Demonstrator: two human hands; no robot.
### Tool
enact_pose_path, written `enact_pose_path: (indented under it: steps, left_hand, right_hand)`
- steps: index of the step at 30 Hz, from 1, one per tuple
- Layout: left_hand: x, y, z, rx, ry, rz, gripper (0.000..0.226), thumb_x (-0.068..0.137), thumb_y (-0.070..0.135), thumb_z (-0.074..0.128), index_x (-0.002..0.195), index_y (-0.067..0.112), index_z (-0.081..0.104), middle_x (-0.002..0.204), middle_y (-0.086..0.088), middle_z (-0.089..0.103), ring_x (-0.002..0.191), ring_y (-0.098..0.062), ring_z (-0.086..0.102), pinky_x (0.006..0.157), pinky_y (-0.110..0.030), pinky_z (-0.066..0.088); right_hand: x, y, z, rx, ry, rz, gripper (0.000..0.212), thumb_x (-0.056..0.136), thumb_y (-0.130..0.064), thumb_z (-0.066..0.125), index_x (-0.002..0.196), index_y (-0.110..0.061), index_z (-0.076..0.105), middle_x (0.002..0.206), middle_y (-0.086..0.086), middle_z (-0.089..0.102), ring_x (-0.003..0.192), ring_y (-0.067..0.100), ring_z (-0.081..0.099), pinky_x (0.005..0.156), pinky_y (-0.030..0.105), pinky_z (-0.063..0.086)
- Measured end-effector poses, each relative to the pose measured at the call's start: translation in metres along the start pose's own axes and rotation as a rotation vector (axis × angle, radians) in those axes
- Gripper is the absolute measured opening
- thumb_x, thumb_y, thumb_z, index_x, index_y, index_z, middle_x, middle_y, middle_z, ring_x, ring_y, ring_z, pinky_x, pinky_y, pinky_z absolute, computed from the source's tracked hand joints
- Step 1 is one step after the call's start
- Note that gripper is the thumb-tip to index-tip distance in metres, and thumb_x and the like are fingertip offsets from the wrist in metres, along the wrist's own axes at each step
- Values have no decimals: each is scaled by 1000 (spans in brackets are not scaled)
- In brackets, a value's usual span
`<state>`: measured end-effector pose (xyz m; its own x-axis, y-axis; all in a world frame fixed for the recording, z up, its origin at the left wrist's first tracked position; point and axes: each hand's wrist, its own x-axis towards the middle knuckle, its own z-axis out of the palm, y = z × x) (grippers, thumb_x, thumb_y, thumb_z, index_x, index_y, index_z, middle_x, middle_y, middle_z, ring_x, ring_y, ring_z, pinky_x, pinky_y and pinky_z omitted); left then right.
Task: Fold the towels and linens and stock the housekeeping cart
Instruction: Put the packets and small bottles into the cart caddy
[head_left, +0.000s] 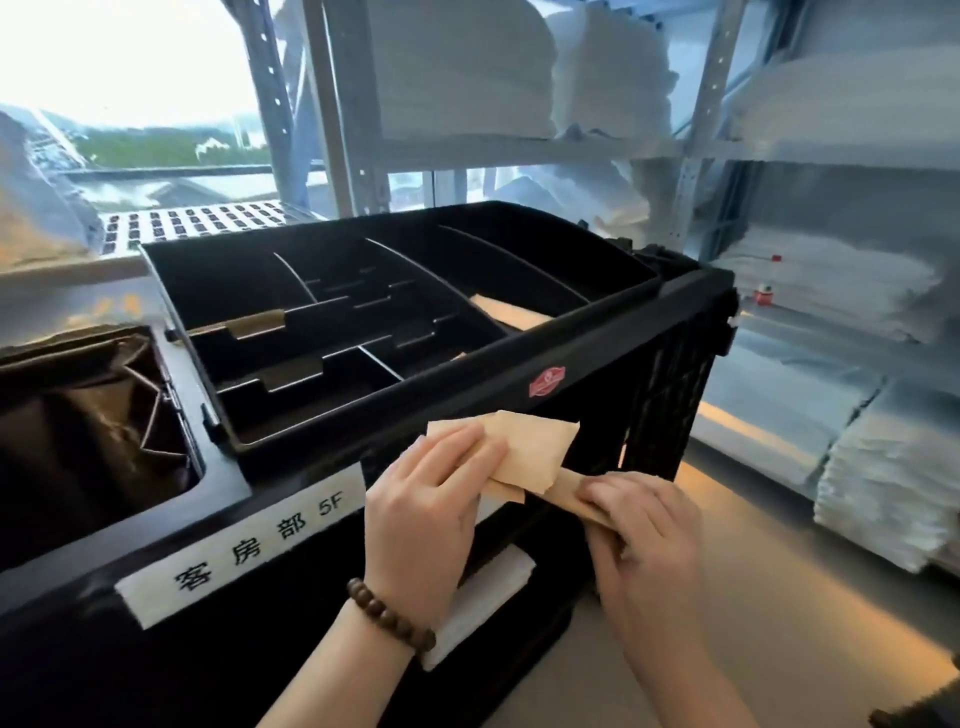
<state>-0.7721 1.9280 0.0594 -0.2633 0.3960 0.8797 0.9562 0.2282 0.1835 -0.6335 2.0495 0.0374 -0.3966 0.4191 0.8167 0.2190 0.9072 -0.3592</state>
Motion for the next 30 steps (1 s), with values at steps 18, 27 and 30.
enact_pose_path:
  steps: [18, 27, 30]
  left_hand:
    - [57, -112, -57, 361, 117, -156, 26, 88, 15, 57, 108, 10, 73, 108, -9, 71, 101, -28, 67, 79, -47, 59]
    - [61, -123, -67, 566, 164, -372, 27, 85, 5, 62, 109, 10, 73, 112, -7, 69, 103, -22, 66, 87, -35, 54]
    - [60, -120, -67, 598, 176, -413, 30, 83, 0, 65, 110, 11, 72, 113, -6, 68, 104, -21, 65, 89, -34, 53]
  right_hand:
    - [120, -43, 140, 366, -85, -439, 28, 92, -30, 55, 94, -9, 73, 103, 2, 69, 102, 23, 59, 89, 47, 44]
    - [168, -26, 196, 558, -79, -742, 26, 98, -19, 52, 97, -14, 77, 88, 3, 67, 81, 22, 57, 71, 38, 48]
    - [178, -32, 209, 614, -134, -787, 27, 97, -24, 52, 97, -15, 77, 86, 1, 68, 79, 19, 59, 66, 34, 51]
